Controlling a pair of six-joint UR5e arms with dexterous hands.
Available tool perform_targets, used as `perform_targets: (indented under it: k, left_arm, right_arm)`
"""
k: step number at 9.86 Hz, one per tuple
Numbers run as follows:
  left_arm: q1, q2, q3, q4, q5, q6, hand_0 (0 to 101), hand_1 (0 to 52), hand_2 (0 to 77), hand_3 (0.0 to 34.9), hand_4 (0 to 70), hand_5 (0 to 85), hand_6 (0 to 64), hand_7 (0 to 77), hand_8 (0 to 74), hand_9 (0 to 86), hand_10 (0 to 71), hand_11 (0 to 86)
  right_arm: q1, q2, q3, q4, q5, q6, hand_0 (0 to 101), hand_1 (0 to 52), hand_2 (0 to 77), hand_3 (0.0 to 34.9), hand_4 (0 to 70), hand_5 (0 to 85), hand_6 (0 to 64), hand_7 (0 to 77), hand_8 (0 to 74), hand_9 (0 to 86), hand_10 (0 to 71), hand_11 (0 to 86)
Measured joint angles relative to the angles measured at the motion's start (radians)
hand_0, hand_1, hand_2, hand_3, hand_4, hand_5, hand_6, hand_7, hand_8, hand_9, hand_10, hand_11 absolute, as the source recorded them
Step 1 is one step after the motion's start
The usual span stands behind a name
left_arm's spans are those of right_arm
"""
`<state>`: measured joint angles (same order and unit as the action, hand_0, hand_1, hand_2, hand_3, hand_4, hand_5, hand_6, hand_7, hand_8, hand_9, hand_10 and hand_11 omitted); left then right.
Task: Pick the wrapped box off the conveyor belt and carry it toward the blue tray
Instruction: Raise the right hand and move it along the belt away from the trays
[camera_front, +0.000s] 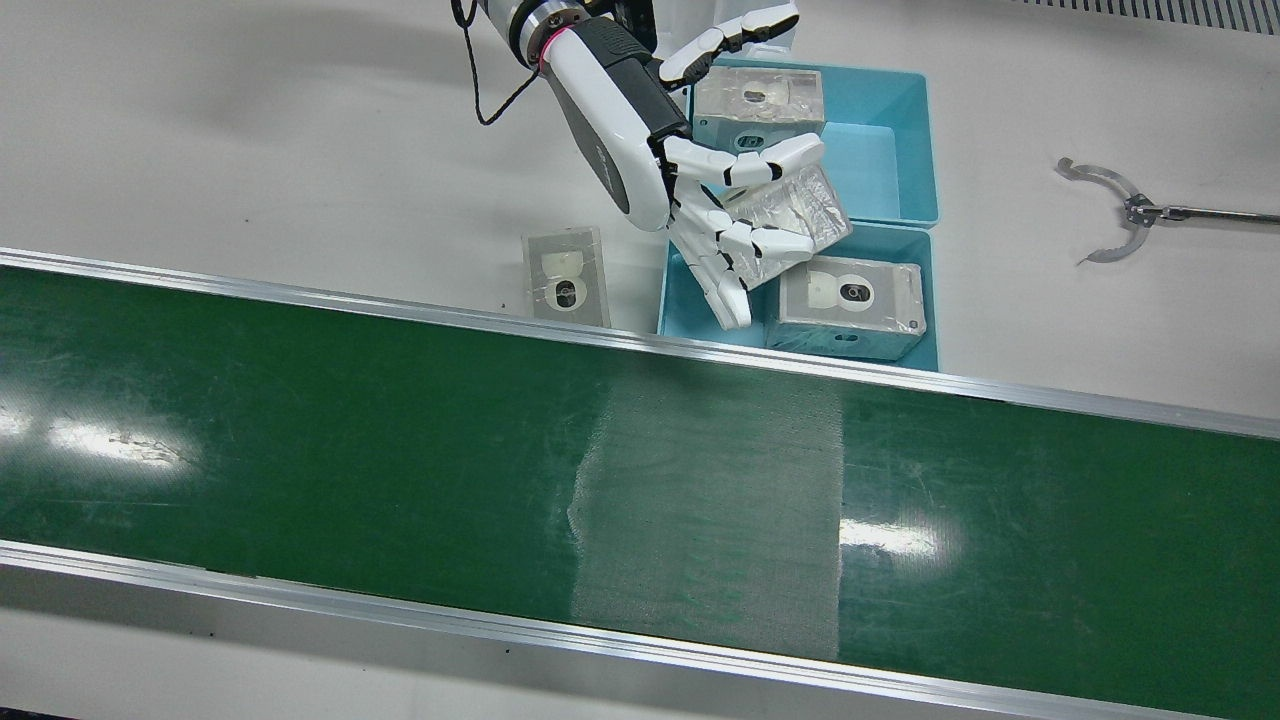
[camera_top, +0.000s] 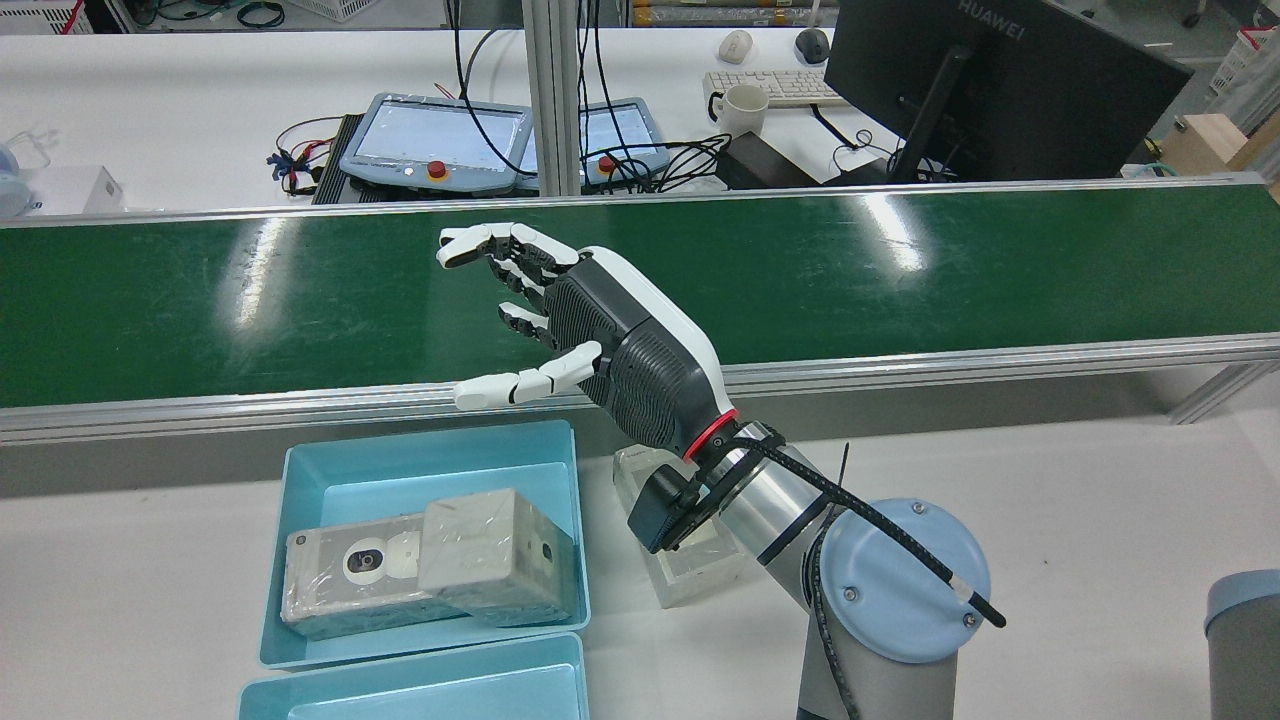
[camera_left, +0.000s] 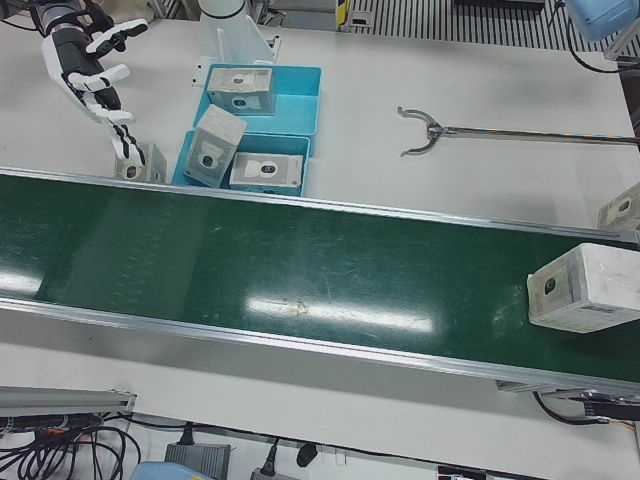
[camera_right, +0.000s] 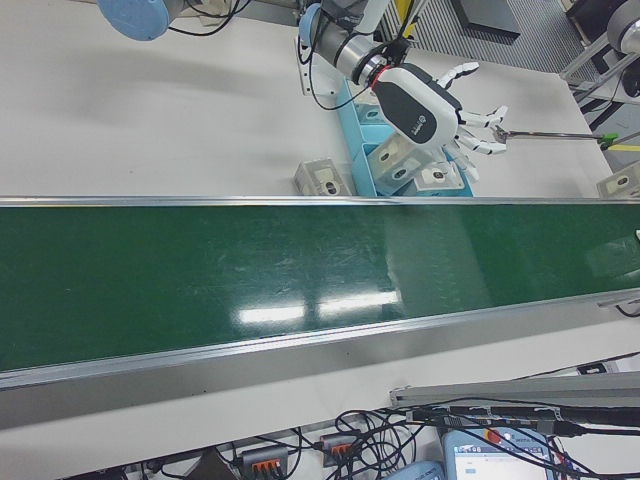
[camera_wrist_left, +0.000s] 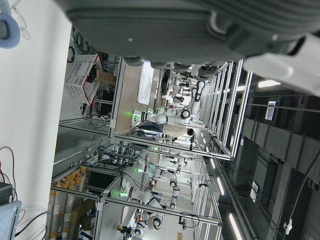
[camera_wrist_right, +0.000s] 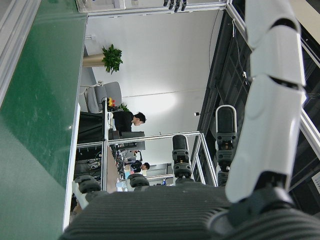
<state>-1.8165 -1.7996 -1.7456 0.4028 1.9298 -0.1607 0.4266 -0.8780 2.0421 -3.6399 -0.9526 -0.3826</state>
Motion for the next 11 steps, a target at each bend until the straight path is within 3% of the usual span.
perform_targets:
  k: [3,5,6,7,8,10,11]
  left_arm:
    - [0.0,0.0,0.0,0.0,0.0,0.0,0,0.0,1.1,0.0,0.0,0.5,0.0,0.5,0.5,0.0,0.0,0.0]
    - [0.0,0.0,0.0,0.0,0.0,0.0,0,0.0,1.1,0.0,0.0,0.5,0.0,0.5,0.5,0.0,0.5,0.0]
    - [0.0,0.0,0.0,0.0,0.0,0.0,0,0.0,1.1,0.0,0.0,0.5,0.0,0.5,0.0,0.0,0.5,0.0]
    - [0.0,0.0,0.0,0.0,0.0,0.0,0,0.0,0.5,0.0,0.0,0.5,0.0,0.5,0.5,0.0,0.0,0.0]
    - [0.0,0.0,0.0,0.0,0.0,0.0,0,0.0,1.1,0.0,0.0,0.5,0.0,0.5,0.5,0.0,0.0,0.0]
    - [0.0,0.0,0.0,0.0,0.0,0.0,0,0.0,1.1,0.0,0.0,0.5,0.0,0.5,0.5,0.0,0.5,0.0]
    - [0.0,0.0,0.0,0.0,0.0,0.0,0,0.0,1.1,0.0,0.0,0.5,0.0,0.5,0.5,0.0,0.0,0.0]
  right_arm:
    - [0.041,-0.034,0.003,0.002,-0.005,0.005,45,10.9,16.9,30.2,23.5,35.5,0.0,23.5,0.0,2.7,1.6,3.8]
    - [0.125,-0.089,0.02,0.001,-0.015,0.008,45,10.9,16.9,30.2,22.4,34.9,0.0,21.3,0.0,3.3,1.6,2.7]
    - [0.169,-0.122,0.037,-0.006,-0.029,0.008,46,13.6,16.9,30.2,21.3,33.3,0.0,21.3,0.0,3.3,0.0,2.7]
    - [0.21,-0.143,0.052,-0.033,-0.049,0.007,48,18.5,18.5,30.2,19.6,24.5,0.0,21.3,0.0,3.3,0.0,2.2]
    - [0.253,-0.155,0.063,-0.078,-0.077,0.007,48,18.5,17.5,30.1,8.7,11.5,0.0,19.6,0.0,3.3,0.0,1.6]
    - [0.344,-0.187,0.067,-0.145,-0.137,0.007,48,18.5,17.5,30.1,8.7,11.5,0.0,19.6,0.0,3.3,0.0,1.6]
    - [0.392,-0.21,0.063,-0.158,-0.156,0.006,46,12.0,12.5,30.2,4.9,17.5,0.0,19.1,0.0,4.9,0.0,1.1]
